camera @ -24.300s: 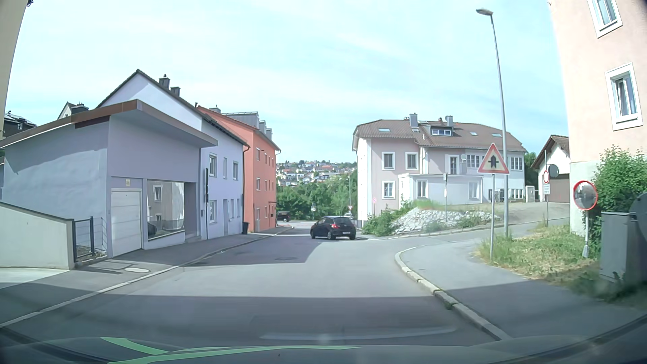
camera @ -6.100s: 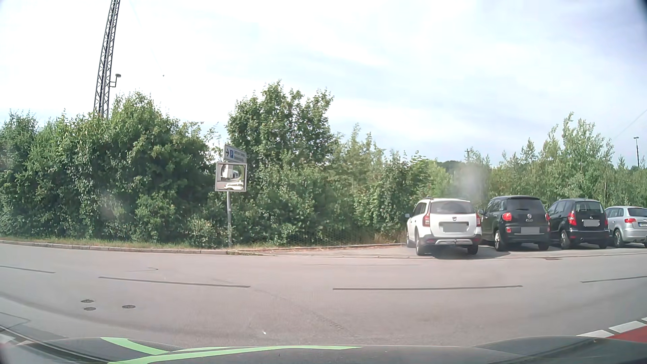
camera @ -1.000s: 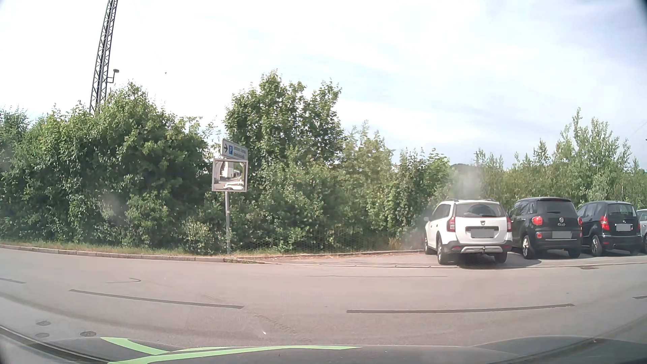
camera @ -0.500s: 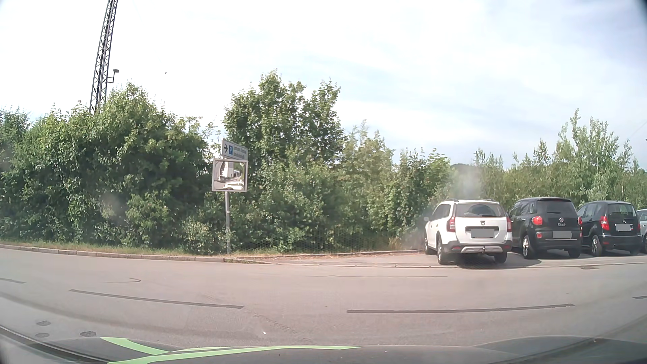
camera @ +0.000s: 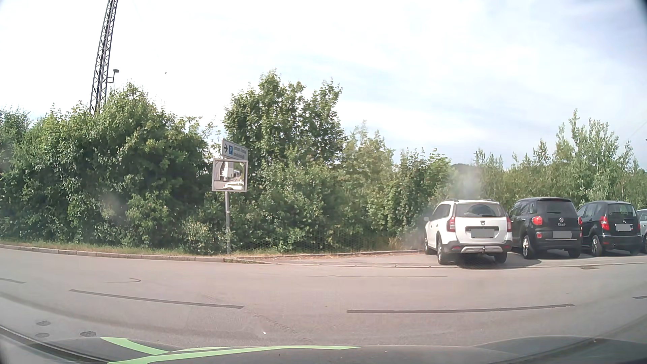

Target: Follow the waypoints while adhering to traffic rules and regulations

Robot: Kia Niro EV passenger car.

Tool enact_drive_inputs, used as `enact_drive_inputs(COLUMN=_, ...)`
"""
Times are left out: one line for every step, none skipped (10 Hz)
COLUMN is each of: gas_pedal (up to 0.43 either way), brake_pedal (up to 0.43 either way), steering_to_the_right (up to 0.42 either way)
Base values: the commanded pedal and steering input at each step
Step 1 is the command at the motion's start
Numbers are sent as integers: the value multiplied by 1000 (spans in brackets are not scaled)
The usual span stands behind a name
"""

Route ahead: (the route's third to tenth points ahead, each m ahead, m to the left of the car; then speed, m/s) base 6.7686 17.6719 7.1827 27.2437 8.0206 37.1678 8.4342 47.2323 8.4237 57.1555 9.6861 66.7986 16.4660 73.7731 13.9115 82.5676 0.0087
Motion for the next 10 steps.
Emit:
enact_drive_inputs(gas_pedal=0, brake_pedal=274, steering_to_the_right=-75)
enact_drive_inputs(gas_pedal=0, brake_pedal=280, steering_to_the_right=-75)
enact_drive_inputs(gas_pedal=0, brake_pedal=274, steering_to_the_right=-75)
enact_drive_inputs(gas_pedal=0, brake_pedal=280, steering_to_the_right=-75)
enact_drive_inputs(gas_pedal=0, brake_pedal=280, steering_to_the_right=-75)
enact_drive_inputs(gas_pedal=0, brake_pedal=274, steering_to_the_right=-75)
enact_drive_inputs(gas_pedal=0, brake_pedal=280, steering_to_the_right=-75)
enact_drive_inputs(gas_pedal=0, brake_pedal=274, steering_to_the_right=-75)
enact_drive_inputs(gas_pedal=0, brake_pedal=280, steering_to_the_right=-75)
enact_drive_inputs(gas_pedal=0, brake_pedal=274, steering_to_the_right=-75)
